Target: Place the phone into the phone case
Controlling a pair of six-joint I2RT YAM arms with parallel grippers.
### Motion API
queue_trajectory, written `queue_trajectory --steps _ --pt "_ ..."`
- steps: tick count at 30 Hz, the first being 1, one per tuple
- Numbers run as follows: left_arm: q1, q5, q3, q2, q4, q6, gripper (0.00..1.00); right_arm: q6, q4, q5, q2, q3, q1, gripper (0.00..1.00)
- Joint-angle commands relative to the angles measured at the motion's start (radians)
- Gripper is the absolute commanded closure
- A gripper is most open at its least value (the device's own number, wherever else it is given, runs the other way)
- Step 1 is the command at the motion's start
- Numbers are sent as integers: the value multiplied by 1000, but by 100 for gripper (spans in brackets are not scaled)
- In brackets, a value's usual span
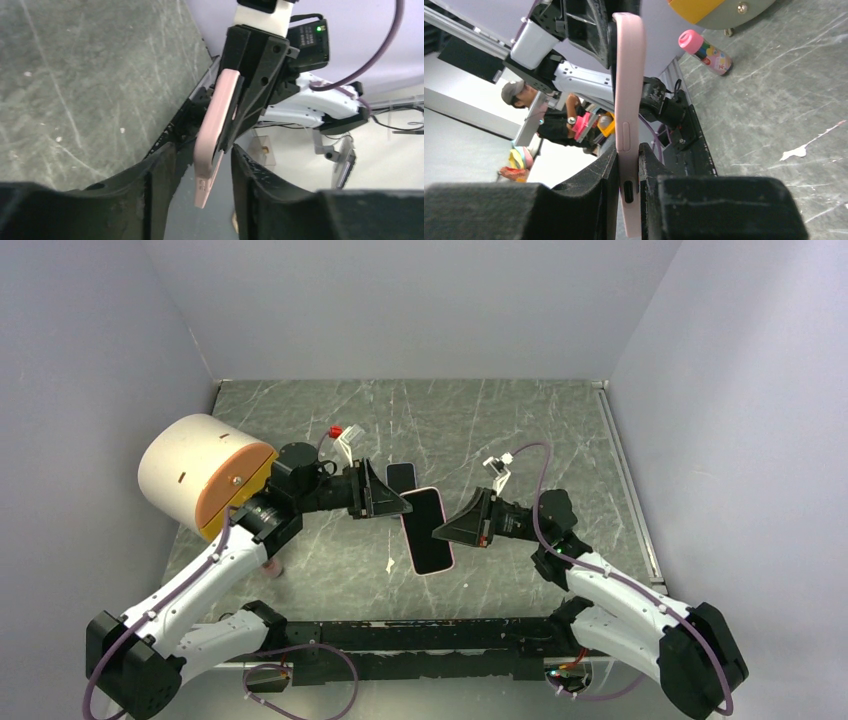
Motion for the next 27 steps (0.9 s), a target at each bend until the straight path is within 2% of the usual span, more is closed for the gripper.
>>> queue_trajectory --steps 1,6,12,22,27 --pt "4 -21 50 -32 -56 56 46 -58 19 -2 -5 69 4 100" --pt "7 18 97 -34 -128 127 35 -78 -3 -42 -5 87 8 100" --pt "7 127 147 10 -156 159 32 -119 -68 -116 14 119 27 100" --pt "7 234 160 85 -148 184 35 -163 -123 -124 35 136 91 100" --pt "7 246 146 105 -139 179 41 -164 -115 -105 56 144 118 100"
